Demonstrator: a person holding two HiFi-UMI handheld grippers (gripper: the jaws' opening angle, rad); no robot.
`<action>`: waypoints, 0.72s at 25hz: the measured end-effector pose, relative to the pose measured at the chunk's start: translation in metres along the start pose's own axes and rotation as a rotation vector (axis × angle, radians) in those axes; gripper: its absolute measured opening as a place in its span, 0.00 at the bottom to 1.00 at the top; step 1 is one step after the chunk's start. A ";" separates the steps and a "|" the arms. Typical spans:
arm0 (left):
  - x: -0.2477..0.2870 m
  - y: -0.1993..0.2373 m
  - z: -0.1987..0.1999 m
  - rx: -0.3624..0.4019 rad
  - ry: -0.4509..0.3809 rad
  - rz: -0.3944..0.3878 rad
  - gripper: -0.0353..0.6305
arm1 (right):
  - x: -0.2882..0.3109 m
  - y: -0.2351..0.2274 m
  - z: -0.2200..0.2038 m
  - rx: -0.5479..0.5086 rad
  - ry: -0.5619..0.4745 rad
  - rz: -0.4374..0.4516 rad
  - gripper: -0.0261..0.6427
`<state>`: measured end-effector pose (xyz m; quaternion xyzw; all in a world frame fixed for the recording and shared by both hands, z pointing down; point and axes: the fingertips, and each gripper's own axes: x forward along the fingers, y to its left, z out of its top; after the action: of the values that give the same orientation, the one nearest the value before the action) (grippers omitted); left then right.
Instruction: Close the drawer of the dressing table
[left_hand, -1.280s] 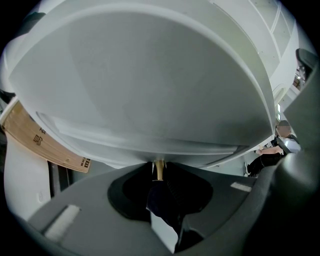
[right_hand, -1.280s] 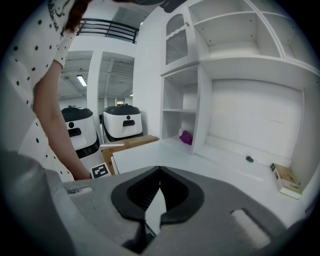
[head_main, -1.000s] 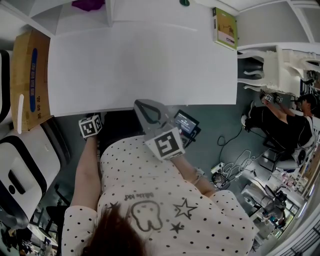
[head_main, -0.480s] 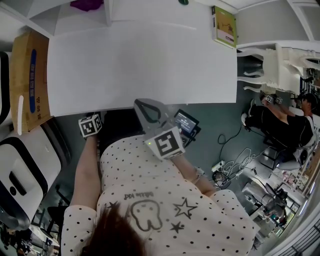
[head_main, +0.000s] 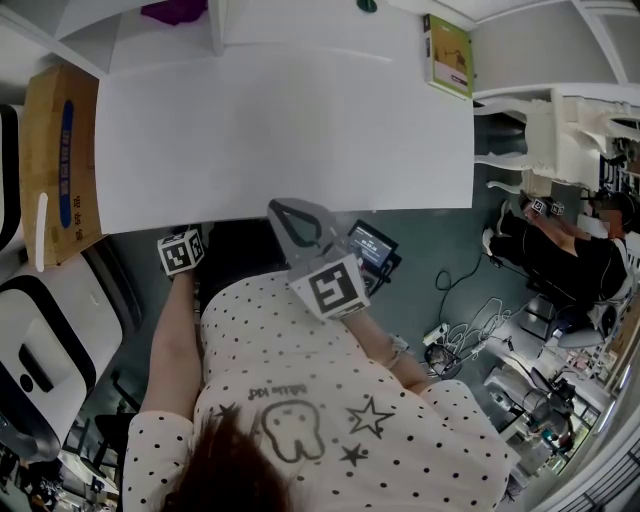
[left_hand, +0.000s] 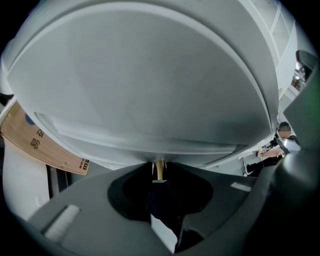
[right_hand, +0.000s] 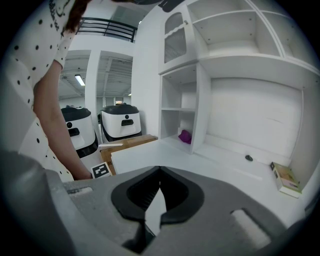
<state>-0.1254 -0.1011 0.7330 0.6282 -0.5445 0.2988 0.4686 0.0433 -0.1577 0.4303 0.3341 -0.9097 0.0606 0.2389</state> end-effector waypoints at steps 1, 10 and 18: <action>0.000 -0.001 0.000 -0.001 0.000 -0.002 0.18 | 0.000 0.000 0.000 -0.001 0.001 0.001 0.04; 0.002 -0.001 -0.001 -0.004 0.004 -0.007 0.18 | 0.003 -0.002 0.002 -0.001 0.005 0.004 0.04; 0.003 -0.001 0.005 0.003 -0.002 -0.007 0.18 | 0.006 -0.004 0.002 -0.003 -0.010 0.005 0.04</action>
<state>-0.1243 -0.1068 0.7331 0.6311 -0.5423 0.2973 0.4683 0.0410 -0.1646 0.4312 0.3318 -0.9119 0.0581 0.2345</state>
